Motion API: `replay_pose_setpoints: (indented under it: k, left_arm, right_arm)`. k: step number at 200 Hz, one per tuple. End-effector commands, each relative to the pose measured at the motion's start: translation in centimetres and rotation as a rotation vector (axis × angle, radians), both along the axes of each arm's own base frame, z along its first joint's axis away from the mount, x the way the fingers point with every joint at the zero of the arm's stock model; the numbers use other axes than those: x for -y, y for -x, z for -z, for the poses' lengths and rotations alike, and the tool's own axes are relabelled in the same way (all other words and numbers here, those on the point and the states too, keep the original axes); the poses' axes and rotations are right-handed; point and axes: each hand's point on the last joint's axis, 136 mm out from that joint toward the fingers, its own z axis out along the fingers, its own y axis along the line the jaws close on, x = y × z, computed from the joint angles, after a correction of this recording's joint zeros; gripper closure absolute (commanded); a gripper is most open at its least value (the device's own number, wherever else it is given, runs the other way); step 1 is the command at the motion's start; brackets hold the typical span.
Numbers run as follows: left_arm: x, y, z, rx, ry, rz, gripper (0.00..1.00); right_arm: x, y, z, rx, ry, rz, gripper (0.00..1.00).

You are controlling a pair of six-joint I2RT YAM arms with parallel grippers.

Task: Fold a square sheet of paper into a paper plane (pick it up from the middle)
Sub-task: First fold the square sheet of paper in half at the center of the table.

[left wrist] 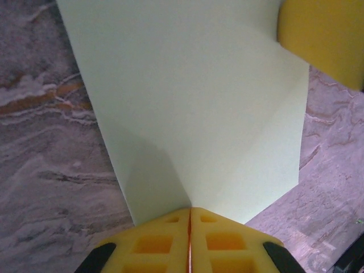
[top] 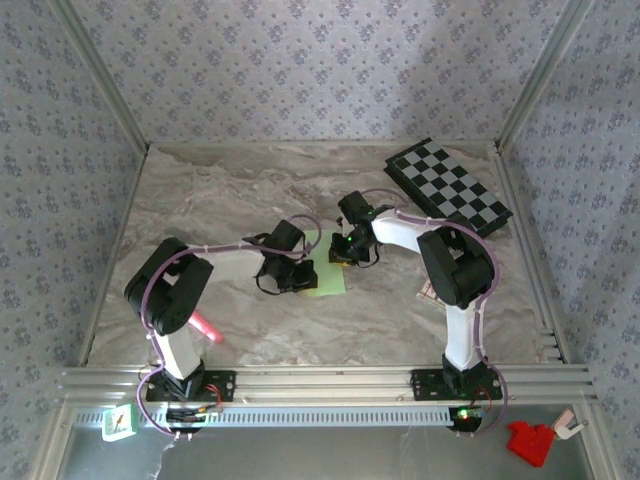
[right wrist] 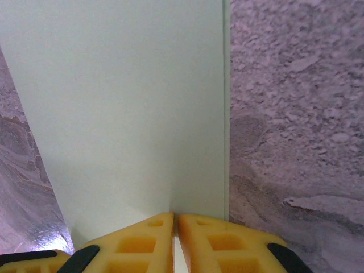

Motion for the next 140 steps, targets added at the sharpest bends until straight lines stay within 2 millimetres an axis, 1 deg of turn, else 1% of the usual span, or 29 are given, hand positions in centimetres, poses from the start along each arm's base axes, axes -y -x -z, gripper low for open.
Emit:
replay_pose_setpoints:
  k: [1, 19, 41, 50, 61, 80, 99, 108, 121, 140]
  left_arm:
    - [-3.9, 5.2, 3.3, -0.15, -0.149, 0.068, 0.91]
    - [-4.7, 6.1, 3.0, -0.157, -0.174, 0.112, 0.91]
    - [-4.7, 5.7, 1.1, -0.115, -0.179, 0.155, 0.91]
    - [-4.4, 5.1, 0.0, -0.088, -0.168, 0.159, 0.91]
    - [-3.8, 4.0, -1.5, -0.047, -0.146, 0.144, 0.91]
    - [-2.8, 1.7, -4.2, 0.023, -0.083, 0.085, 0.89]
    - [-2.3, -1.3, -6.5, 0.088, 0.003, -0.038, 0.84]
    - [-2.2, -2.7, -7.3, 0.109, 0.043, -0.105, 0.81]
    - [-2.0, -4.5, -8.1, 0.121, 0.108, -0.194, 0.77]
    - [-1.5, -6.4, -8.8, 0.122, 0.185, -0.273, 0.71]
  right_arm:
    - [7.3, 6.8, 9.0, -0.248, 0.353, 0.031, 0.84]
    - [7.3, 6.6, 8.9, -0.244, 0.35, 0.036, 0.84]
    - [7.4, 6.6, 8.8, -0.24, 0.353, 0.039, 0.84]
    - [7.3, 6.6, 8.7, -0.24, 0.352, 0.043, 0.84]
    - [7.2, 6.5, 8.6, -0.239, 0.345, 0.049, 0.84]
    - [6.1, 6.2, 7.8, -0.221, 0.294, 0.049, 0.84]
    - [4.0, 5.2, 5.8, -0.177, 0.201, 0.058, 0.83]
    - [2.8, 4.4, 4.4, -0.155, 0.144, 0.079, 0.82]
    - [1.1, 2.9, 1.9, -0.105, 0.058, 0.098, 0.82]
    - [-0.9, 0.8, -2.1, -0.018, -0.063, 0.133, 0.8]
